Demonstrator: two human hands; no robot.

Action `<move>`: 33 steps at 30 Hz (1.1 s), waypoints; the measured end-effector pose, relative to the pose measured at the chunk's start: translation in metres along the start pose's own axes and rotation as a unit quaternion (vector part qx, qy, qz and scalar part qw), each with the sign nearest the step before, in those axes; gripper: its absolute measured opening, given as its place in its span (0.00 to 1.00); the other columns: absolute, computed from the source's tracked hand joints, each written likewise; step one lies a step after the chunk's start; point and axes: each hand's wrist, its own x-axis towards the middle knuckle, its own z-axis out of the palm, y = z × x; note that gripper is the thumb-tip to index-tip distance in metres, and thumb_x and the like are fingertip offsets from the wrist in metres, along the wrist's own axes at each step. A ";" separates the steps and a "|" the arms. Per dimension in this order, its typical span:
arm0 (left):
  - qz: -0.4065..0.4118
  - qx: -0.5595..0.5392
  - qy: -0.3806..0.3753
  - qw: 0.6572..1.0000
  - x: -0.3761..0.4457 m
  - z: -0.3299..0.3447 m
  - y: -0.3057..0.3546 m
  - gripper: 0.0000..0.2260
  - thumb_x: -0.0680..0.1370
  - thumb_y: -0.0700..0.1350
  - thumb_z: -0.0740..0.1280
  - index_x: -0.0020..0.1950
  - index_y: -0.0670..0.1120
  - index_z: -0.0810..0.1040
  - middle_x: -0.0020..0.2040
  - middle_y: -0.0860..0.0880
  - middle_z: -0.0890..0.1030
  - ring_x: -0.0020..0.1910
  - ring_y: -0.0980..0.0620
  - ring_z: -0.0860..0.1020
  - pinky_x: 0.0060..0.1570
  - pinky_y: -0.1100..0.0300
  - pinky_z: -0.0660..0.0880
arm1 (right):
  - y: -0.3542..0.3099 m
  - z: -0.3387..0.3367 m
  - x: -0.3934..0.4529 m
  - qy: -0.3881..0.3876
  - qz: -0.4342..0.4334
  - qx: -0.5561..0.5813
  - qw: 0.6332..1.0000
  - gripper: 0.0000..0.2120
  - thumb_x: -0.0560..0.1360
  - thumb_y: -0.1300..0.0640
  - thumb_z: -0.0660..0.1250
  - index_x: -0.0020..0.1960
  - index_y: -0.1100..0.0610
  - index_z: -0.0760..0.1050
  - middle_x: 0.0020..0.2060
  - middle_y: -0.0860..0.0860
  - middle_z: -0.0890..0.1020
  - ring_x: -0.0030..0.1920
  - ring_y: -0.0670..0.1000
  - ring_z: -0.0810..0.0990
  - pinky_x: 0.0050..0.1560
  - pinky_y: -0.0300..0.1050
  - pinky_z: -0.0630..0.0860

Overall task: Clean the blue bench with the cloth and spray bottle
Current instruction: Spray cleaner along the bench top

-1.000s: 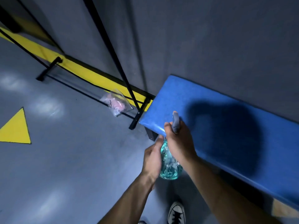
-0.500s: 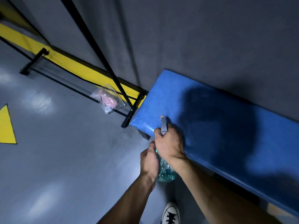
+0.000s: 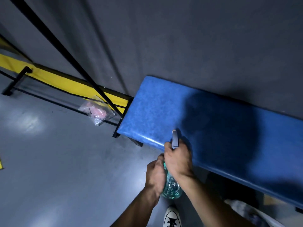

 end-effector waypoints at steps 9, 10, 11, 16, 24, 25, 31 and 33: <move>0.008 0.054 -0.060 0.997 -0.022 0.022 -0.031 0.21 0.82 0.48 0.59 0.30 0.49 0.77 0.27 0.50 0.76 0.27 0.54 0.74 0.29 0.66 0.69 | 0.035 -0.036 -0.026 0.058 0.051 0.033 0.996 0.09 0.74 0.61 0.66 0.36 0.61 0.69 0.31 0.56 0.73 0.36 0.57 0.73 0.38 0.53 0.66; 0.012 0.065 -0.067 0.996 -0.026 0.027 -0.035 0.20 0.82 0.49 0.60 0.30 0.49 0.77 0.27 0.51 0.75 0.26 0.54 0.72 0.30 0.66 0.68 | 0.040 -0.043 -0.029 0.067 0.067 0.023 0.995 0.09 0.74 0.59 0.65 0.37 0.61 0.71 0.32 0.55 0.74 0.37 0.58 0.74 0.38 0.52 0.63; 0.015 0.075 -0.074 0.994 -0.029 0.032 -0.040 0.21 0.82 0.49 0.59 0.29 0.50 0.76 0.26 0.52 0.74 0.25 0.55 0.71 0.28 0.67 0.67 | 0.043 -0.050 -0.031 0.079 0.078 0.014 0.994 0.09 0.74 0.57 0.65 0.38 0.62 0.72 0.32 0.54 0.74 0.37 0.59 0.74 0.37 0.50 0.60; 0.029 0.085 -0.069 0.994 -0.041 0.049 -0.060 0.15 0.82 0.51 0.60 0.38 0.50 0.77 0.35 0.44 0.76 0.37 0.50 0.73 0.41 0.55 0.69 | 0.065 -0.067 -0.041 0.093 0.070 0.012 0.993 0.09 0.75 0.55 0.64 0.40 0.61 0.73 0.35 0.54 0.77 0.42 0.60 0.78 0.37 0.45 0.60; 0.045 0.078 -0.057 0.994 -0.044 0.050 -0.088 0.20 0.83 0.47 0.60 0.33 0.46 0.81 0.31 0.48 0.80 0.34 0.51 0.77 0.37 0.60 0.72 | 0.093 -0.062 -0.055 0.083 0.033 0.024 0.996 0.20 0.77 0.55 0.65 0.69 0.53 0.75 0.60 0.58 0.81 0.57 0.59 0.81 0.53 0.38 0.71; 0.047 0.083 -0.056 0.994 -0.046 0.051 -0.091 0.20 0.83 0.46 0.59 0.34 0.46 0.81 0.31 0.47 0.79 0.36 0.50 0.76 0.39 0.58 0.72 | 0.097 -0.063 -0.057 0.067 0.032 0.023 0.997 0.22 0.77 0.54 0.64 0.71 0.51 0.73 0.64 0.57 0.80 0.58 0.58 0.81 0.57 0.42 0.73; 0.058 0.095 -0.082 0.990 -0.062 0.077 -0.106 0.13 0.83 0.43 0.59 0.40 0.43 0.76 0.33 0.44 0.71 0.33 0.51 0.69 0.29 0.63 0.66 | 0.122 -0.091 -0.069 0.129 0.025 0.025 0.991 0.20 0.78 0.54 0.64 0.70 0.53 0.75 0.65 0.57 0.80 0.62 0.58 0.78 0.60 0.42 0.70; 0.068 0.094 -0.082 0.990 -0.069 0.090 -0.111 0.14 0.83 0.42 0.59 0.39 0.43 0.75 0.29 0.48 0.70 0.27 0.54 0.67 0.26 0.66 0.64 | 0.129 -0.104 -0.069 0.145 0.030 0.047 0.988 0.16 0.79 0.53 0.64 0.65 0.56 0.77 0.58 0.58 0.83 0.56 0.54 0.80 0.52 0.35 0.67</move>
